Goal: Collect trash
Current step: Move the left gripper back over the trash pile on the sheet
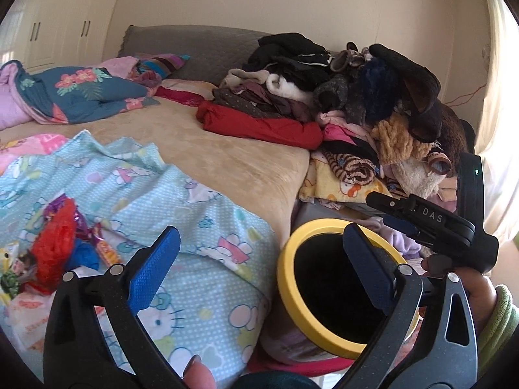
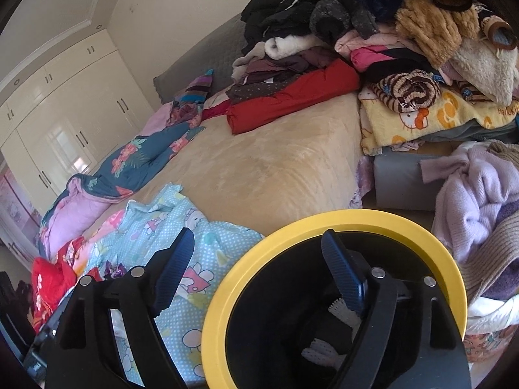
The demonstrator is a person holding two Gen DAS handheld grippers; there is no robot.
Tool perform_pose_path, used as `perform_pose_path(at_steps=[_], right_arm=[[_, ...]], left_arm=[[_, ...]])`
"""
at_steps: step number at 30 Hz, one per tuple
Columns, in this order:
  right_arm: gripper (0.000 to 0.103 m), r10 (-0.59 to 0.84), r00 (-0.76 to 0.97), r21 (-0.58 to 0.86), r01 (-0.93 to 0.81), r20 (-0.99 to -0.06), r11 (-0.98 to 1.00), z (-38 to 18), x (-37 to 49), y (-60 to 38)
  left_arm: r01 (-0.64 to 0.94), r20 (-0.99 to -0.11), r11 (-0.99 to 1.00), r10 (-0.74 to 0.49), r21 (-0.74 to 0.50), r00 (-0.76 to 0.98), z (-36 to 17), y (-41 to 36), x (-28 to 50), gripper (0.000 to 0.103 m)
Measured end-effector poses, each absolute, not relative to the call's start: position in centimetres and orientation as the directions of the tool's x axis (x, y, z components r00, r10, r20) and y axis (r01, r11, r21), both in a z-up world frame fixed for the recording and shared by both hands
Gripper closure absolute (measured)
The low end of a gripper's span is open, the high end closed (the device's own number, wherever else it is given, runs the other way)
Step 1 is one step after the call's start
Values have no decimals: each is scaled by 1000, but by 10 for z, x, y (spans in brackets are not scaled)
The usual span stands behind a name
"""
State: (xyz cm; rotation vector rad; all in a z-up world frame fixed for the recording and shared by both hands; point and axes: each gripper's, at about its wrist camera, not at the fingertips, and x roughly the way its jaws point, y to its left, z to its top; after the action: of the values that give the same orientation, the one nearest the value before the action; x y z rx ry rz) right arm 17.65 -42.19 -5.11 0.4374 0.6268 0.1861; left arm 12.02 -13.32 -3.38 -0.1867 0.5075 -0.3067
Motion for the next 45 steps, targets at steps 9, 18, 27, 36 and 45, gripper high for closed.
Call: perform_pose_path(at_steps=[9,18,27,36,45], right_arm=[[22,355,778,406,-142,-517,903,-47,174,-383],[21,458,722,429,-244,-519,870,-48,170,-341],[19,509,688,346,-376,-517,860,-41,159,-289],[17,575,646,297,-495,-503,816,-37,146,-242],[17,619,582,254,-587,-527,769,-43,136,-198]], left_arm=[[174,-414,951,-269,-254,869,-24,-96,112,11],[105,-403,956,-214,-275,890,-17,-65,107,11],[43,-395,955,-161,-292,904,-13,-30,103,11],[-24,-426,955,-109,-297,898,-14,-5,109,11],[-76,-508,953,-88,-293,857,-27,26,120,11]])
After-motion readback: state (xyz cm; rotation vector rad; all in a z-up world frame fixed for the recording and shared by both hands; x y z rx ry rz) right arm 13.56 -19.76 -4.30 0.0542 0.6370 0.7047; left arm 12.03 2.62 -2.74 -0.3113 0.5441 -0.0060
